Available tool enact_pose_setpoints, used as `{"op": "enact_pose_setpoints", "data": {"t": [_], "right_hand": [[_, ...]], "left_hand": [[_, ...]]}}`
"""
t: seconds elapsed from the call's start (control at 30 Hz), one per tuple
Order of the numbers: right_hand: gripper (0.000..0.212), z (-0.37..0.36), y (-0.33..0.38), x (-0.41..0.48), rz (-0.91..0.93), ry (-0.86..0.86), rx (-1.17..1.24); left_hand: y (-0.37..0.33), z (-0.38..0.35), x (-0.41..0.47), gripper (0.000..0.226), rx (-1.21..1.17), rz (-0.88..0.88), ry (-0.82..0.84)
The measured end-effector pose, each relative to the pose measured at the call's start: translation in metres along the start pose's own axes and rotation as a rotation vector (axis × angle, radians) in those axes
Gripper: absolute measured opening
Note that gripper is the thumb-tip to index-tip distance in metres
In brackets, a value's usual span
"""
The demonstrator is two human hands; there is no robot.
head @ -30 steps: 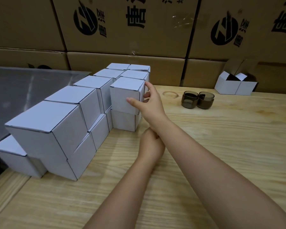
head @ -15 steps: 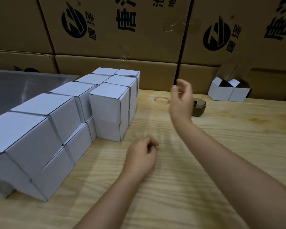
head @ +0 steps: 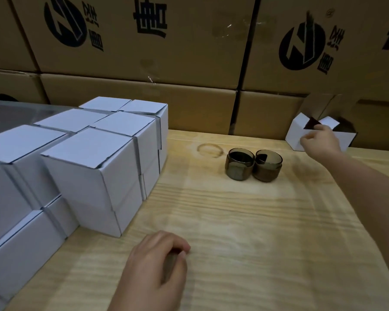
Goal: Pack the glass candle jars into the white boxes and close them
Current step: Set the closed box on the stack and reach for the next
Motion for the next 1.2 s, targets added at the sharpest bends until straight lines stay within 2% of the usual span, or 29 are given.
{"op": "enact_pose_setpoints", "data": {"t": [0.1,0.23,0.4,0.43,0.47,0.5,0.53,0.6,0.87,0.97,1.1,1.2], "right_hand": [[0.022,-0.009,-0.007,0.021,0.022,0.068,-0.096],[0.031,-0.021,-0.003,0.034,0.032,0.144,-0.187],[0.032,-0.027,0.009,0.023,-0.024,0.157,-0.022],[0.033,-0.025,0.012,0.022,0.061,0.195,-0.142],[0.034,-0.025,0.012,0.018,0.227,0.202,-0.318],[0.034,-0.022,0.016,0.016,0.318,0.151,-0.361],[0.031,-0.018,0.022,0.014,0.259,0.105,-0.217],[0.024,-0.003,0.035,0.007,0.229,0.028,-0.138],[0.031,0.049,0.103,-0.092,0.434,-0.275,0.132],[0.027,0.066,0.127,-0.155,0.521,-0.339,0.182],[0.029,0.076,0.154,-0.255,0.646,-0.42,0.222],[0.027,0.069,0.167,-0.321,0.684,-0.382,0.208]], "left_hand": [[0.001,-0.003,0.002,0.019,0.018,-0.008,-0.057],[0.001,-0.006,0.005,0.024,0.067,-0.052,-0.128],[0.0,-0.006,0.005,0.029,0.054,-0.001,-0.11],[0.0,-0.006,0.004,0.031,0.048,0.023,-0.086],[0.0,-0.005,0.004,0.031,0.042,0.036,-0.061],[0.0,-0.004,0.004,0.028,0.036,0.044,-0.04],[-0.001,-0.003,0.003,0.022,0.031,0.053,-0.02],[-0.002,-0.002,0.003,0.01,0.032,0.079,0.034],[-0.001,-0.002,-0.001,0.02,0.021,0.072,0.021],[-0.002,-0.002,0.002,0.044,0.0,0.134,0.057],[-0.006,-0.002,0.0,0.109,-0.012,0.113,0.151],[-0.007,0.001,-0.002,0.128,-0.062,0.115,0.126]]}}
Point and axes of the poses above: each hand's wrist, its own x-axis towards the middle knuckle, its own z-axis out of the back of the hand, y = z × x, the point moved 1 cm from there along x, towards the middle knuckle, and after that the axes turned 10 degrees about -y, right-handed, at the moved point
